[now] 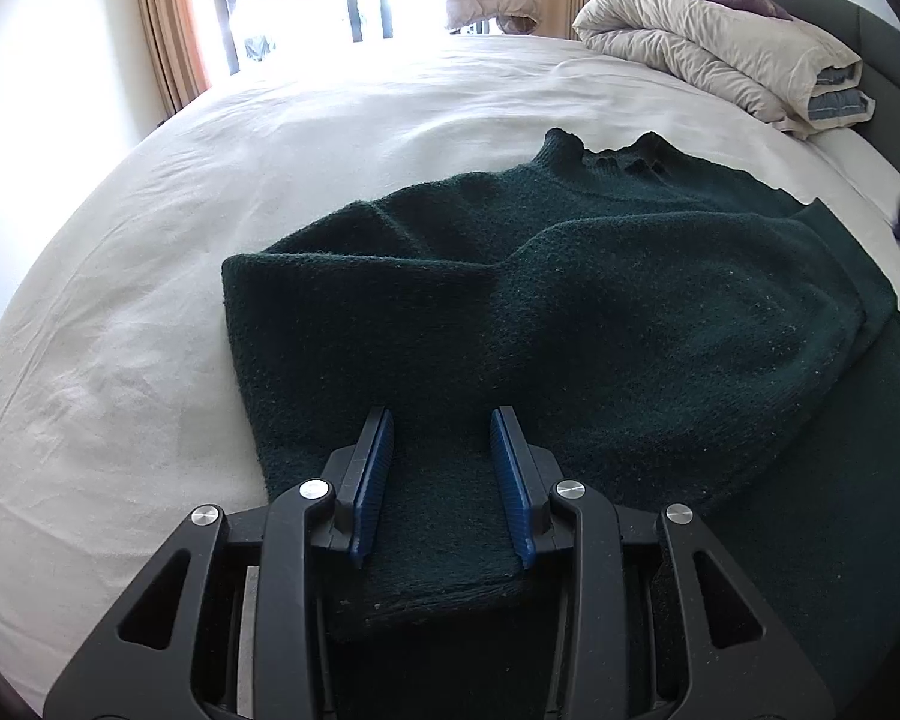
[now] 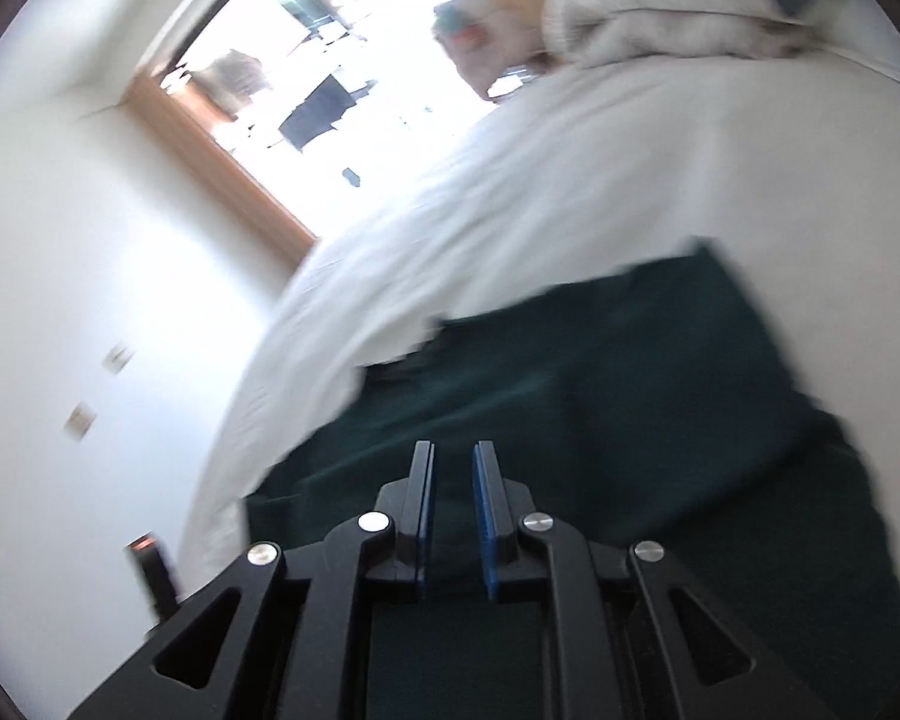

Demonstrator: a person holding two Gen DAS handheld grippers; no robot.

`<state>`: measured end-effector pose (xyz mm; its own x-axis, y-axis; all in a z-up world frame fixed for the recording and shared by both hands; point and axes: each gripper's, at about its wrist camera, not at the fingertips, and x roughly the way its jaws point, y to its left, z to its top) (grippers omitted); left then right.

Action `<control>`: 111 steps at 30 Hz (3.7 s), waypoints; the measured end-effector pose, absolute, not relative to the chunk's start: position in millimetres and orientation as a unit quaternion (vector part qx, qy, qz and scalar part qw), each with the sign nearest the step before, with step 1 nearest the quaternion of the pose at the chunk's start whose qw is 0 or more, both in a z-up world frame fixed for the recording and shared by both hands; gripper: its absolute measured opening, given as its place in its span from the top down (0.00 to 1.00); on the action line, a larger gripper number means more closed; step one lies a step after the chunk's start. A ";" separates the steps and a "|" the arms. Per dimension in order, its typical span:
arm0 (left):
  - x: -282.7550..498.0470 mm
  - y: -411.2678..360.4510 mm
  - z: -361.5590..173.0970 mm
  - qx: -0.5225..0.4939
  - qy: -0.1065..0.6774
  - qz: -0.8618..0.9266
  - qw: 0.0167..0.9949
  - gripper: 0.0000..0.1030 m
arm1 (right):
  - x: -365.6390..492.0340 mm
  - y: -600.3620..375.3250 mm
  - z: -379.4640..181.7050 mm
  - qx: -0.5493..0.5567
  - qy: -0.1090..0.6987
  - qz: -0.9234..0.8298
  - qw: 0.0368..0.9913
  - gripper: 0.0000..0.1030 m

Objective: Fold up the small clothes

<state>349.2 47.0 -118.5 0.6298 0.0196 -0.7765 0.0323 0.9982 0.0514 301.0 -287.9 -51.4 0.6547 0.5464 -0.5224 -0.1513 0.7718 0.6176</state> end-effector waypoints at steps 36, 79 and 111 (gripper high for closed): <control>384.5 101.4 -111.5 -0.097 0.417 0.008 0.904 0.66 | 348.9 -307.2 -165.1 0.448 0.337 0.216 0.799 1.00; 381.3 114.8 -123.6 -0.157 0.398 -0.021 0.903 0.67 | 427.1 -406.1 -143.3 0.423 0.421 0.156 0.787 0.54; 305.2 92.9 -119.0 -0.168 0.425 -0.081 0.886 0.62 | 149.9 -427.9 -134.2 0.483 0.375 0.240 0.754 0.48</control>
<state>305.2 92.9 -119.0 0.6255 -0.2866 -0.7257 0.0003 0.9302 -0.3671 149.9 -427.9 -134.2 0.6039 0.7238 -0.3339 -0.0001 0.4189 0.9080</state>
